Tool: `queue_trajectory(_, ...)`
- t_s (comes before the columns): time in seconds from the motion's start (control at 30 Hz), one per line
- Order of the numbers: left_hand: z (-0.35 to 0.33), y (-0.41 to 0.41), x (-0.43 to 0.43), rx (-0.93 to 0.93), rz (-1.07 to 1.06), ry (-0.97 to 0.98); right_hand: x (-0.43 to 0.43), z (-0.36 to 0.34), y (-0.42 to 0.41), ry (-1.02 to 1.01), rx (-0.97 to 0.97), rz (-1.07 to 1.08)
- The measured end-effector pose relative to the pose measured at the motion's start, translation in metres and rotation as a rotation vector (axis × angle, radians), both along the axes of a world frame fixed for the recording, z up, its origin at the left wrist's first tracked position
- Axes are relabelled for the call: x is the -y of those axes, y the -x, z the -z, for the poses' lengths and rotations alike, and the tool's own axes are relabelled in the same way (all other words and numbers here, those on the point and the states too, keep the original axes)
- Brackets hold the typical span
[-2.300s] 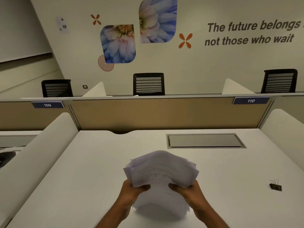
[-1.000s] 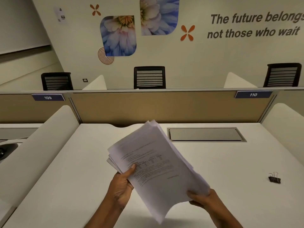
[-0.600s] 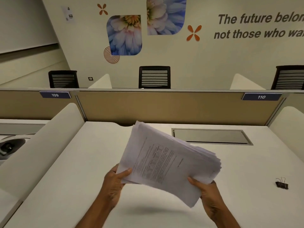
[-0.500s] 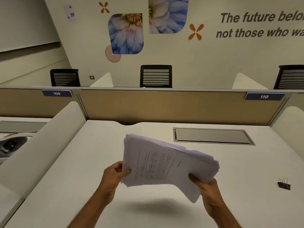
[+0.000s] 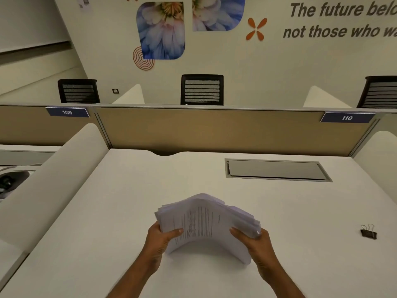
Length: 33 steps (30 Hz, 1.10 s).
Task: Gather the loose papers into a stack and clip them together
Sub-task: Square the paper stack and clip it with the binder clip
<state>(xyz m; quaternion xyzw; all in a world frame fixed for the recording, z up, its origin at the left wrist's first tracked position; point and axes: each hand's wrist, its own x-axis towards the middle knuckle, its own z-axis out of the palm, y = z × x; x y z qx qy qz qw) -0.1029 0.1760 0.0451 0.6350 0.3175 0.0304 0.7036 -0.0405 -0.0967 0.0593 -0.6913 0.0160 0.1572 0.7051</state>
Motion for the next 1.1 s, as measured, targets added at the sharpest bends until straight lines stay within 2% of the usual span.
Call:
queue_trajectory(0.2, -0.016, -0.01, -0.013, 0.026, 0.02, -0.079, 0.01, -0.004, -0.007, -0.002, -0.001, 0.03)
queue_trajectory(0.47, -0.006, -0.004, 0.011, 0.05, -0.032, -0.034, -0.002, 0.01, 0.0, 0.036, -0.002, 0.062)
queue_trajectory(0.77, -0.01, -0.009, 0.014, 0.115, -0.079, -0.086, 0.0, 0.006, 0.001, -0.008, 0.016, 0.249)
queue_trajectory(1.1, -0.014, -0.012, 0.018, 0.116, -0.091, -0.057, 0.001, 0.002, 0.002, -0.016, 0.033, 0.171)
